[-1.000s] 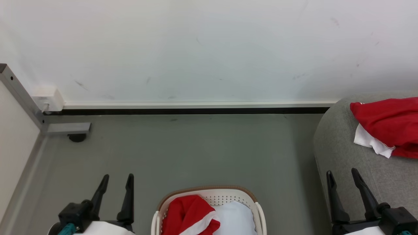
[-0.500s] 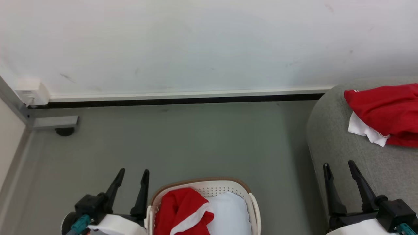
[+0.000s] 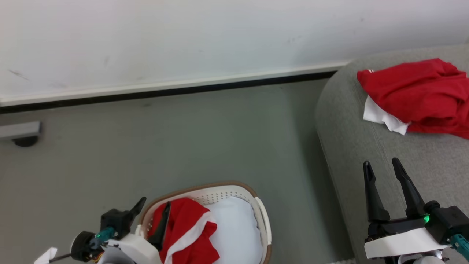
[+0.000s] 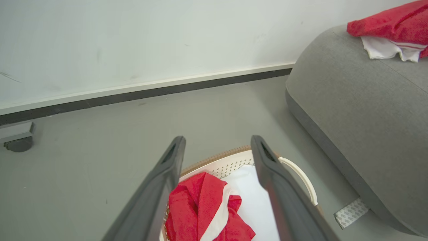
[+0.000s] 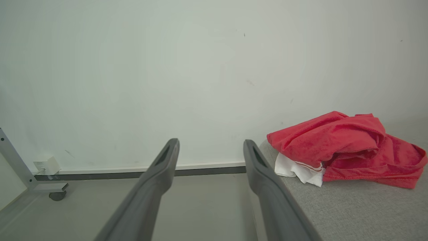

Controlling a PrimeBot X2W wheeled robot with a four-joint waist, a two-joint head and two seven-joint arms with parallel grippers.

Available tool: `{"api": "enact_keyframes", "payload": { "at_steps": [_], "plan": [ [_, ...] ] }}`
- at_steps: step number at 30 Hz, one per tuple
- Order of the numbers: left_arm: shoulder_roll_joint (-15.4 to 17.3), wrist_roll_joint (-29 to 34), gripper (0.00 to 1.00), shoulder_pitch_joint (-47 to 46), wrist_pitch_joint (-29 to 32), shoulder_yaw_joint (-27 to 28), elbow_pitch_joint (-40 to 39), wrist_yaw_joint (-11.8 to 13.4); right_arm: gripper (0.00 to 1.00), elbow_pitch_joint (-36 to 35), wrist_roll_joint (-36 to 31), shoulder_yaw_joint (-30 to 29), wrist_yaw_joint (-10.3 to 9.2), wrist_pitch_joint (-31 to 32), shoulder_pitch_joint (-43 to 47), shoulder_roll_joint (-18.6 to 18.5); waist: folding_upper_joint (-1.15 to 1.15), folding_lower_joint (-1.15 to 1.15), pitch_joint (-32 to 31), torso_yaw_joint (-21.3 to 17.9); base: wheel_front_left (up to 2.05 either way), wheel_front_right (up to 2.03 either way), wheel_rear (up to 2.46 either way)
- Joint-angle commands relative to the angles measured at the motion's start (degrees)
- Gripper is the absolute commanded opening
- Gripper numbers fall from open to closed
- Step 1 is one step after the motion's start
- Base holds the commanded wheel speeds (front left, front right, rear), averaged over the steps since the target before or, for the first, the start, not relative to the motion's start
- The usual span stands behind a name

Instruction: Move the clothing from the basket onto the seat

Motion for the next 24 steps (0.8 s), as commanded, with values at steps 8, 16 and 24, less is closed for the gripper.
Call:
{"api": "enact_keyframes", "payload": {
  "at_steps": [8,16,24],
  "plan": [
    [3.7,-1.35,1.0,-7.41,1.27,-8.53,8.17,0.11,1.0,-1.96,2.19,1.37,-0.13,-0.16,-2.95,-0.05,0.0,-0.01,7.97,-4.74,0.0,0.0,0.0],
    [4.62,-2.56,1.0,-13.07,2.16,-16.67,15.35,0.11,1.0,-3.7,2.57,2.03,-0.13,-0.1,-5.83,-0.05,0.0,-0.01,13.44,-6.26,0.0,0.0,0.0],
    [6.08,-2.65,1.0,-21.4,4.79,-25.95,23.84,0.11,1.0,-6.63,2.3,1.67,-0.13,-0.09,-10.11,-0.05,0.0,-0.01,21.4,-7.65,0.0,0.0,0.0]
  ]
}}
